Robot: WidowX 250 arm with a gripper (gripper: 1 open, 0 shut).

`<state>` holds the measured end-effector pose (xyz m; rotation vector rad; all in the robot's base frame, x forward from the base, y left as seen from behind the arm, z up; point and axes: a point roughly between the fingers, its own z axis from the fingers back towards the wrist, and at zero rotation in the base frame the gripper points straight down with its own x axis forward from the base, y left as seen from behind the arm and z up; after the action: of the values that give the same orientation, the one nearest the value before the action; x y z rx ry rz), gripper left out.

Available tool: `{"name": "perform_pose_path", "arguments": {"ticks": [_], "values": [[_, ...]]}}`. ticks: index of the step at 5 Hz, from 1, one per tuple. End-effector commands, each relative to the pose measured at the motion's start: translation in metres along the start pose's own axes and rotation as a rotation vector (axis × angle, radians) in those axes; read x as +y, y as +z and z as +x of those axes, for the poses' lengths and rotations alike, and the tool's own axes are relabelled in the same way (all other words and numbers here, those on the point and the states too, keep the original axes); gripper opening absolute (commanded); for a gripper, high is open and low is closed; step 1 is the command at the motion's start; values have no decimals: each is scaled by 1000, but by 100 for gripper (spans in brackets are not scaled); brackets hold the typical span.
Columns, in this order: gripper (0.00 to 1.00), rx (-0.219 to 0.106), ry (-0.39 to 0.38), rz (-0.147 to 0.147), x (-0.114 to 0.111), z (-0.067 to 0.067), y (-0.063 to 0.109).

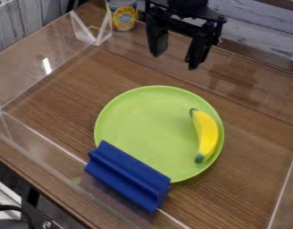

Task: Remove the blue object from inside the green plate and put it on the table

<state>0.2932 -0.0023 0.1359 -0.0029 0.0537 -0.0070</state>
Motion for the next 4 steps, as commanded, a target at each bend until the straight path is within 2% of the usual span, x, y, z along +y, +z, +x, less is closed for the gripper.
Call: {"name": "perform_pose_path", "arguments": {"ticks": [1, 2, 3, 4], "values": [[100, 11, -15, -1, -10, -24, -5], [100, -9, -122, 0, -21, -61, -3], [100, -25, -184, 2, -33, -91, -1], [100, -35, -249, 6, -45, -109, 1]]}}
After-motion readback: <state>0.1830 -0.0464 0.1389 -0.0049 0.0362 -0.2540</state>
